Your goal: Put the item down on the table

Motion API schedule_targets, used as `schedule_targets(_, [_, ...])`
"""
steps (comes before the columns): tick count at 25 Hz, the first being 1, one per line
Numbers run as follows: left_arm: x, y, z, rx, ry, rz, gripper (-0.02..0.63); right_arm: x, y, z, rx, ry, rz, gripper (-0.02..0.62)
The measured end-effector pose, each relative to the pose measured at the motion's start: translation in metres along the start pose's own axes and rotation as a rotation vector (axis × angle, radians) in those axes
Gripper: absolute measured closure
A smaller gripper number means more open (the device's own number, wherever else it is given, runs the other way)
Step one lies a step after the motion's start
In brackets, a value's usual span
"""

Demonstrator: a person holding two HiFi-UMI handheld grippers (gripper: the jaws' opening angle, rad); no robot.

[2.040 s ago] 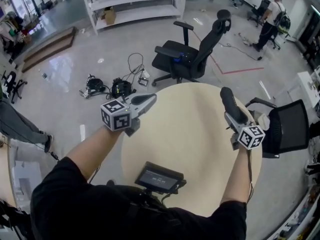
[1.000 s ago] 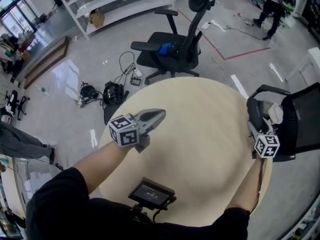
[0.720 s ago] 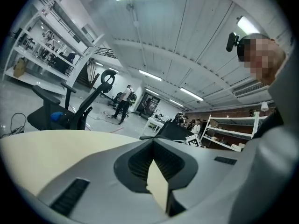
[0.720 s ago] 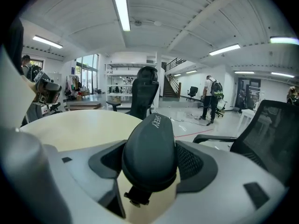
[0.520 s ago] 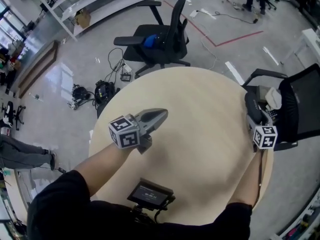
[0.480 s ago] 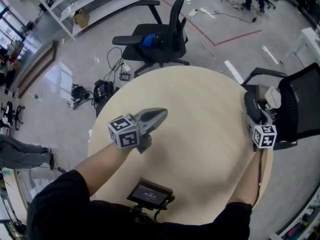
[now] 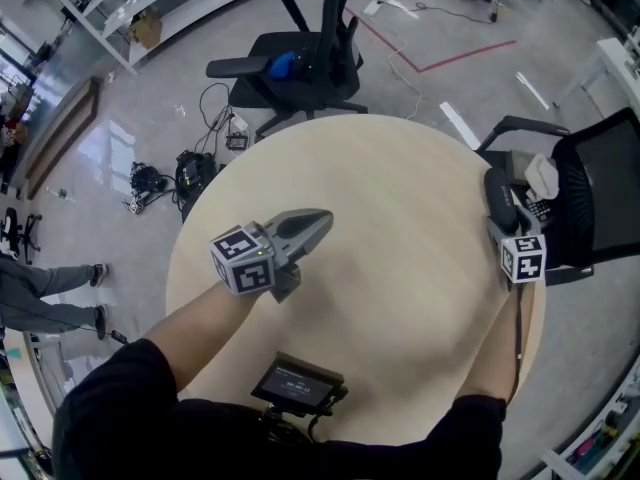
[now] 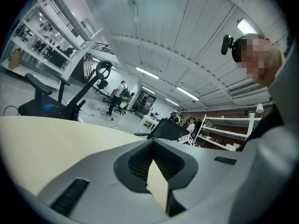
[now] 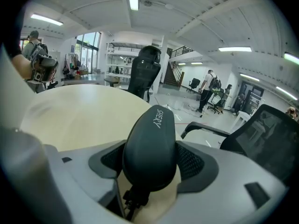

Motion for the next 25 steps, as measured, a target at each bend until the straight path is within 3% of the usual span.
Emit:
schedule_targets(5, [0.001,-0.003,0.005,0.001,0.011,-0.003,0.604,0.004,-0.001,0.003,-0.01,-0.003,-0.035,0.268])
schedule_targets(16, [-0.021,-0.047,0.032,-0.042,0.02,-0.049,0.604,0.022,-0.08,0.064,-0.168,0.066,-0.031,0.267])
schedule_targets(25, [-0.048,-0.1,0.112,-0.122,0.007,-0.091,0.604,0.123,-0.15,0.122,-0.32,-0.102,-0.106,0.27])
Point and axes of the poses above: the fingertips, and each gripper's own axes: z backward along the fingers, x to its left, y out of its underside, the point moved 1 cm from there along z, backward along the fingers, and after that the axes turned 3 degrees about -y, right-handed, at the moved point
